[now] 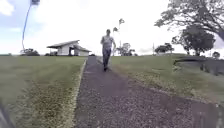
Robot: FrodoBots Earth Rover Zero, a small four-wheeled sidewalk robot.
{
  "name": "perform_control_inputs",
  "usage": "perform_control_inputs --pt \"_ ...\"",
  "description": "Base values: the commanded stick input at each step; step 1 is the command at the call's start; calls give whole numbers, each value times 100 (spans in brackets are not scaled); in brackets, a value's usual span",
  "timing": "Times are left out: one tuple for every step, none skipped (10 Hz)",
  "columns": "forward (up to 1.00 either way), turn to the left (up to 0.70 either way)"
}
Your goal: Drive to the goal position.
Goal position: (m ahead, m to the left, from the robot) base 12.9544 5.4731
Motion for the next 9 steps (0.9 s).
perform_control_inputs --pt "69 34" --pt "70 35" --pt "70 35" --pt "70 35" --pt "70 35" --pt "70 35" --pt "70 35" --pt "70 35" --pt "70 35"
